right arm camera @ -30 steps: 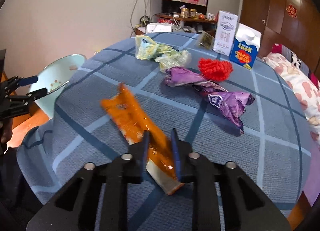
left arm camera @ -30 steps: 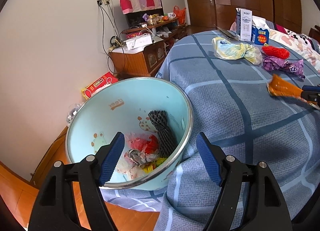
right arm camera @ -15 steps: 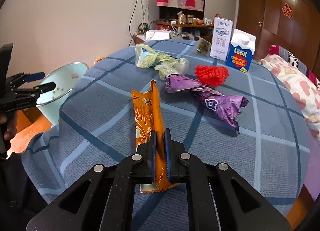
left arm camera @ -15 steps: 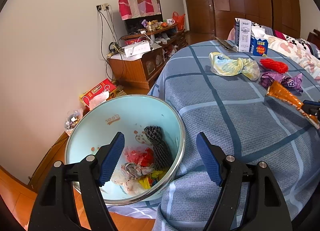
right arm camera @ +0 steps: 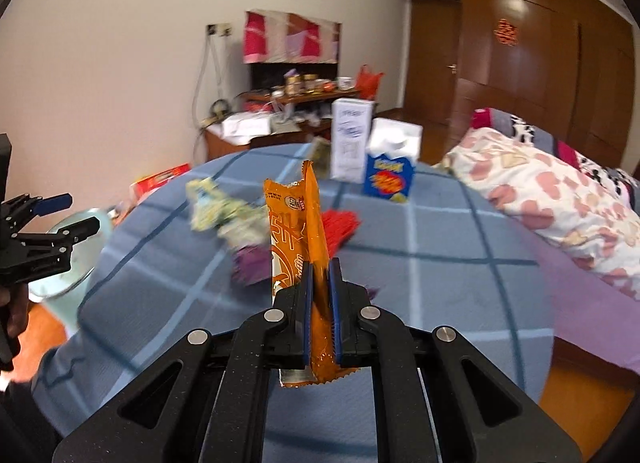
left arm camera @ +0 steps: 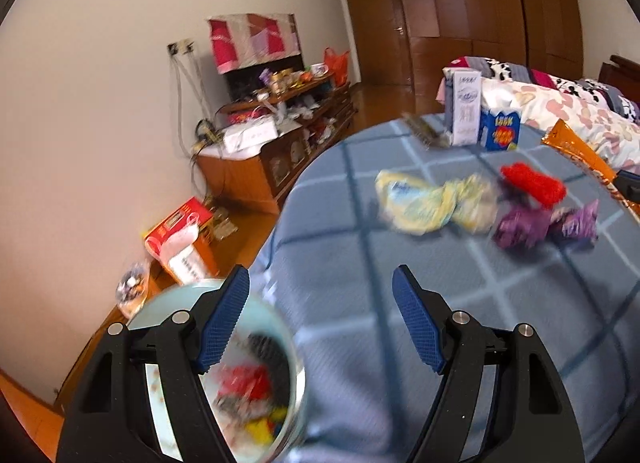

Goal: Collect trash
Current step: 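Lift the orange wrapper with the right gripper while the left gripper reaches for the yellow-white bag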

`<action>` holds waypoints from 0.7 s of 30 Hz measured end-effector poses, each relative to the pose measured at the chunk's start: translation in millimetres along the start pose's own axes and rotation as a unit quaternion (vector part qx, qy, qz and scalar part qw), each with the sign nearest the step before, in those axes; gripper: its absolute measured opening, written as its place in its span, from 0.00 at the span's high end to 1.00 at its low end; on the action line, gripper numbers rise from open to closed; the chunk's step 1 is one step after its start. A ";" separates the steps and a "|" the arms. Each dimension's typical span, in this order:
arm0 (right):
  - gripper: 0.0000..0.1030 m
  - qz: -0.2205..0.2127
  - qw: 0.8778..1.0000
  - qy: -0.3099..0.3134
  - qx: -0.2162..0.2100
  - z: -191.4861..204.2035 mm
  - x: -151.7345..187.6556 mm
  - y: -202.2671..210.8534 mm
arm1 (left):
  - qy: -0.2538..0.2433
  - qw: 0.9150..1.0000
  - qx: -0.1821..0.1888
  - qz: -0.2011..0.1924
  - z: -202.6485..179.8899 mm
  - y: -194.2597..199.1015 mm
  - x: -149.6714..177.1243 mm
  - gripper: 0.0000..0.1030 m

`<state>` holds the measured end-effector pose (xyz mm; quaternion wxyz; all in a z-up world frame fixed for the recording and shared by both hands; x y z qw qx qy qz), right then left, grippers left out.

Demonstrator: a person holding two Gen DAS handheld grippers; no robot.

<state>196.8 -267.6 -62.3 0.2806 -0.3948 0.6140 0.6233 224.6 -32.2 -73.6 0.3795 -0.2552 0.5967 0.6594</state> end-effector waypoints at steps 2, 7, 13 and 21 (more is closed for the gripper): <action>0.92 0.000 1.000 -0.007 0.015 -9.9 -8.0 -9.0 | -0.002 1.000 0.004 -0.005 -9.4 -9.3 -15.1 0.29; 0.92 0.004 0.999 -0.023 0.034 -26.1 -16.8 -27.0 | -0.001 1.000 0.016 0.003 -33.3 -37.2 -42.7 0.29; 0.92 0.020 0.998 -0.034 0.045 -35.4 -15.6 -50.2 | -0.005 1.000 0.017 0.020 -58.1 -73.7 -61.4 0.29; 0.92 0.027 0.998 -0.039 0.042 -39.6 -10.2 -59.6 | -0.016 0.999 0.012 0.049 -77.5 -106.5 -59.4 0.29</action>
Point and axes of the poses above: each gripper's, at about its wrist camera, not at the fingertips, and y roughly against the way its jaws point, z to its left, x to its underside, the point moved 3 cm from there along -y, roughly the way its jaws point, and after that the axes turned 4 degrees about x, right-handed, at the moved point
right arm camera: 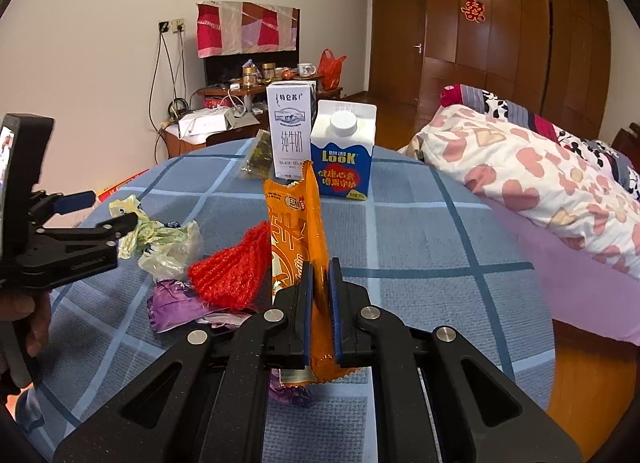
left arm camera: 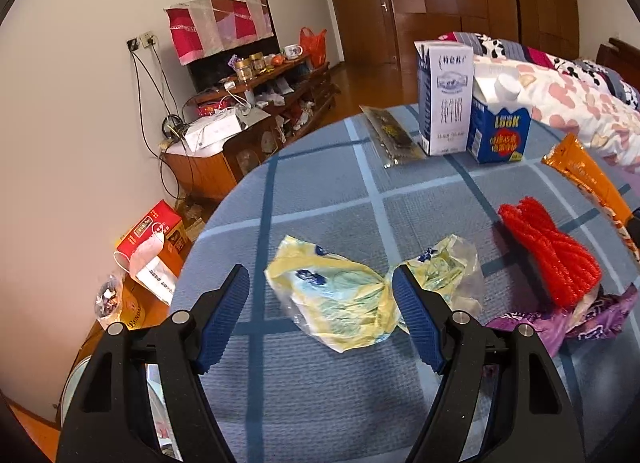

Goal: Collect trash
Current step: 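Lift the orange wrapper with the right gripper while the left gripper reaches for the yellow-white bag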

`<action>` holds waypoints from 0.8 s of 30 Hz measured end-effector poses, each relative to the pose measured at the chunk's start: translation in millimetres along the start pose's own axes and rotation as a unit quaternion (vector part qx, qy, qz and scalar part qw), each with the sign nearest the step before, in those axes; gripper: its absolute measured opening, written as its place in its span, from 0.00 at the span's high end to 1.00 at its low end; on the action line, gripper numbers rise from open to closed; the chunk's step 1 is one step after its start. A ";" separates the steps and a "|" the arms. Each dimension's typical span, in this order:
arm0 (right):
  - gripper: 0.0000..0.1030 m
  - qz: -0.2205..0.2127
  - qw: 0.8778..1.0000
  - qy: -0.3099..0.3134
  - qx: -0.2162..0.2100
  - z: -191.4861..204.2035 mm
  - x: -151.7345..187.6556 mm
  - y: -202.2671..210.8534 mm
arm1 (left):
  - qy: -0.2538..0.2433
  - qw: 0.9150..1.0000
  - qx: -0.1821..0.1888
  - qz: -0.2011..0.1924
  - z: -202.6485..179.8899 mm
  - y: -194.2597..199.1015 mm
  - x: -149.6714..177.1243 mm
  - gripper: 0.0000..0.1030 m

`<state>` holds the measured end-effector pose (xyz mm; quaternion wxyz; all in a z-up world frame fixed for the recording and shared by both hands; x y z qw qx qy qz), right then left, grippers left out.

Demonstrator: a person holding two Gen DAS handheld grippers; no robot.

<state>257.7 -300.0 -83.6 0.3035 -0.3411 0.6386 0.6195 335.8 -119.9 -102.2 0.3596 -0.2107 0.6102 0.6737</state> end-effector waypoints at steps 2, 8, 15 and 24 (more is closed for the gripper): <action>0.92 0.001 1.000 -0.001 -0.002 -0.9 0.9 0.4 | -0.007 1.000 0.000 0.003 -4.9 -2.3 1.5 0.29; 0.92 0.004 1.000 -0.002 -0.005 -1.8 4.5 0.3 | -0.021 1.000 0.004 0.012 -17.6 -6.8 6.1 0.30; 0.92 0.004 1.000 -0.002 -0.007 0.8 7.3 0.9 | -0.033 0.998 0.038 0.028 -27.7 -10.5 8.7 0.63; 0.92 -0.004 1.000 -0.002 -0.015 8.1 6.9 11.0 | -0.055 0.997 0.051 0.023 -32.0 -2.4 9.7 0.93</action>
Point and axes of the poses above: each gripper's, at about its wrist camera, not at the fingertips, and y roughly against the way its jaws point, z to its left, x to its underside, the point moved 3 cm from there along -y, roughly the way its jaws point, and after that the axes turned 4 degrees about x, right-handed, at the moved point
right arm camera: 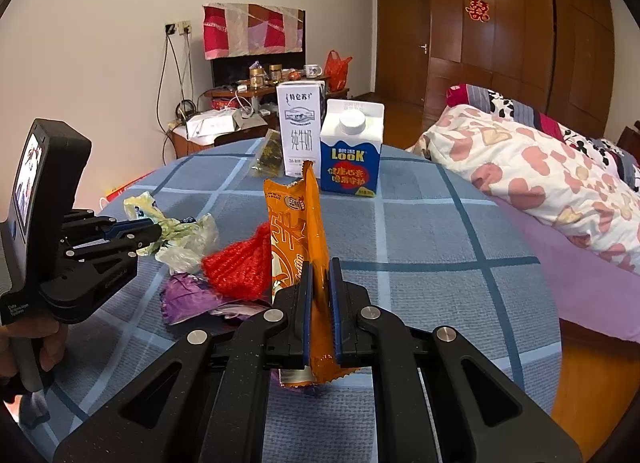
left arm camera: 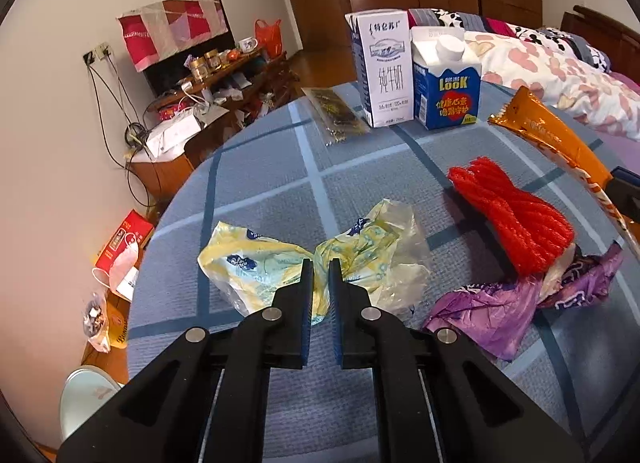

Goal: Collect trash
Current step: 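Carry the orange wrapper with the right gripper while the left gripper carries the yellow-white bag toward the bin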

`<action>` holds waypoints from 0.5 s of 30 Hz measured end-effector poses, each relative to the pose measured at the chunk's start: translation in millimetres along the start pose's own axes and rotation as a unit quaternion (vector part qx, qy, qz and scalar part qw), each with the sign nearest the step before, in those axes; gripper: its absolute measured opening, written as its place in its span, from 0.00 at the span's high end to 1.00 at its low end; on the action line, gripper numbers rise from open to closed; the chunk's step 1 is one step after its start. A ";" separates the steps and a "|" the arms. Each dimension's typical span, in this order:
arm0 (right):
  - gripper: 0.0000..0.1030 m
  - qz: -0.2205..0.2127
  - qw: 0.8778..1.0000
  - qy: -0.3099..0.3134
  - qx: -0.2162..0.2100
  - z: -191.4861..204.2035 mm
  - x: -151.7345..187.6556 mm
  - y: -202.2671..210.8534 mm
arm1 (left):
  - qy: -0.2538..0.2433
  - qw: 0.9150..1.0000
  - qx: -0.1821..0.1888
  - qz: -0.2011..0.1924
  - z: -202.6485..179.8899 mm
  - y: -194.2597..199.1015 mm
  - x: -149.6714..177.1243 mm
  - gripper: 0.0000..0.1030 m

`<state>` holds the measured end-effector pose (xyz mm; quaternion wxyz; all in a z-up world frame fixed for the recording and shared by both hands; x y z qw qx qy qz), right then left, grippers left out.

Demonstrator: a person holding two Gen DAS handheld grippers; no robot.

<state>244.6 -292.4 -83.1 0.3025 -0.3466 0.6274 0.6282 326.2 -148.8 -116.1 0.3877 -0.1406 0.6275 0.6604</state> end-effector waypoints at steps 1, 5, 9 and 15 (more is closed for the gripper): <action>0.92 -0.001 1.000 0.000 -0.001 0.4 -0.4 1.4 | 0.001 1.000 0.001 -0.003 1.9 3.6 0.3 0.93; 0.92 -0.006 1.000 -0.001 -0.003 2.2 -2.0 6.8 | 0.004 1.000 0.002 -0.009 9.9 13.2 2.6 0.94; 0.92 -0.011 1.000 -0.003 -0.006 2.2 -2.6 11.9 | 0.008 1.000 -0.001 -0.018 21.6 28.1 7.8 0.94; 0.92 -0.026 0.999 -0.002 -0.021 12.4 -8.1 24.5 | 0.022 0.999 -0.011 -0.030 44.5 56.1 22.1 0.94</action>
Point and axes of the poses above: each gripper's, at about its wrist camera, not at the fingertips, and y roughly against the way its jaws point, z to its left, x to its underside, the point moved 3 cm from there along -y, roughly the way its jaws point, and after that the axes turned 4 degrees about x, right-handed, at the moved point
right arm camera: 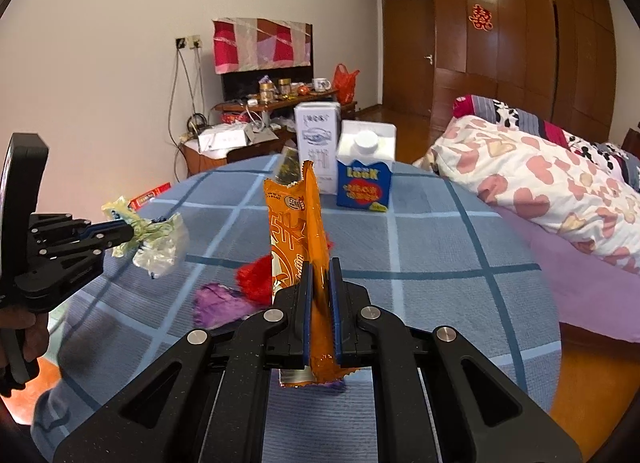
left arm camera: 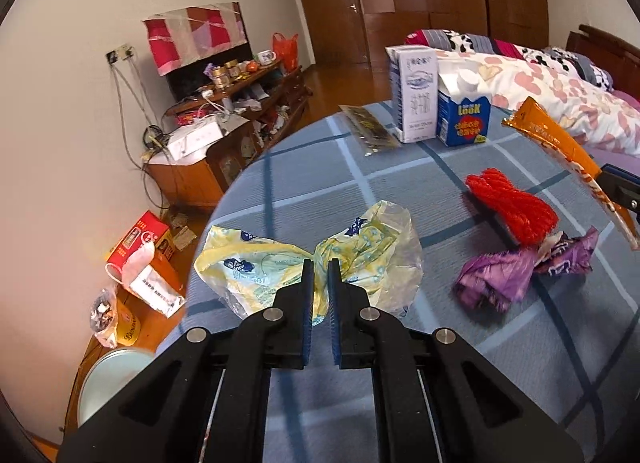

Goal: Collect trash
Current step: 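Carry the orange wrapper with the right gripper while the left gripper carries the yellow-white bag toward the bin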

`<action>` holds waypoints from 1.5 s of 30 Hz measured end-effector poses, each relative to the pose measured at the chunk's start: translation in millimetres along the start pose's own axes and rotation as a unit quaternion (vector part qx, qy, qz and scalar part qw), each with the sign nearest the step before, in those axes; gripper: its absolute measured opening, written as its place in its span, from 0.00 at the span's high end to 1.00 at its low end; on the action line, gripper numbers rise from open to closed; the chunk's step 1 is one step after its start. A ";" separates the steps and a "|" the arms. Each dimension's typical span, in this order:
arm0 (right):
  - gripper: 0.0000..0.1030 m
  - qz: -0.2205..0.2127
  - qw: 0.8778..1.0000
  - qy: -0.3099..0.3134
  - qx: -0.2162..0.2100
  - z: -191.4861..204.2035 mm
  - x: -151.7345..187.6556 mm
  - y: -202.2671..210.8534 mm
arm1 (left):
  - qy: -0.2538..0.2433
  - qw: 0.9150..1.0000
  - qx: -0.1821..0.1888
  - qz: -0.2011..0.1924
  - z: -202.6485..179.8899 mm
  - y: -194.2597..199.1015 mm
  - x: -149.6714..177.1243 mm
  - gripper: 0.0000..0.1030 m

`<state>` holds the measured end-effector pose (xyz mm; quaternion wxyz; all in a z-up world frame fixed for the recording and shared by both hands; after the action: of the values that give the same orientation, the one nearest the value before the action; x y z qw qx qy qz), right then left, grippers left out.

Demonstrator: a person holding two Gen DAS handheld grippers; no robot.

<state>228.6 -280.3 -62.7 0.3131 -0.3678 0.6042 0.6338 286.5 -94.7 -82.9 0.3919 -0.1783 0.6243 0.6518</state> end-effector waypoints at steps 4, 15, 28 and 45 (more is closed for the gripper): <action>0.92 -0.007 1.000 0.006 -0.015 16.9 -4.0 3.3 | 0.010 1.000 -0.006 -0.004 15.5 15.9 10.6 0.94; 0.92 -0.011 0.998 0.032 -0.054 68.9 -9.8 3.8 | 0.036 0.999 -0.015 -0.012 46.0 45.1 34.3 0.94; 0.92 -0.001 0.993 0.069 -0.094 125.5 5.0 0.3 | 0.064 0.997 -0.036 -0.013 80.6 75.6 67.9 0.94; 0.91 0.007 0.984 0.119 -0.133 185.4 20.1 0.1 | 0.106 0.992 -0.074 0.001 132.0 96.1 115.9 0.94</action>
<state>201.4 -96.6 -79.7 0.1829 -0.4750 0.5498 0.6623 176.9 72.9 -81.1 0.3083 -0.2742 0.6129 0.6739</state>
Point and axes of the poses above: each gripper's, at about its wrist camera, not at the fingertips, and y roughly against the way its jaws point, z to its left, x to its underside, the point moved 3 cm from there along -y, roughly the way its jaws point, and after that the axes turned 4 degrees about x, right-handed, at the moved point
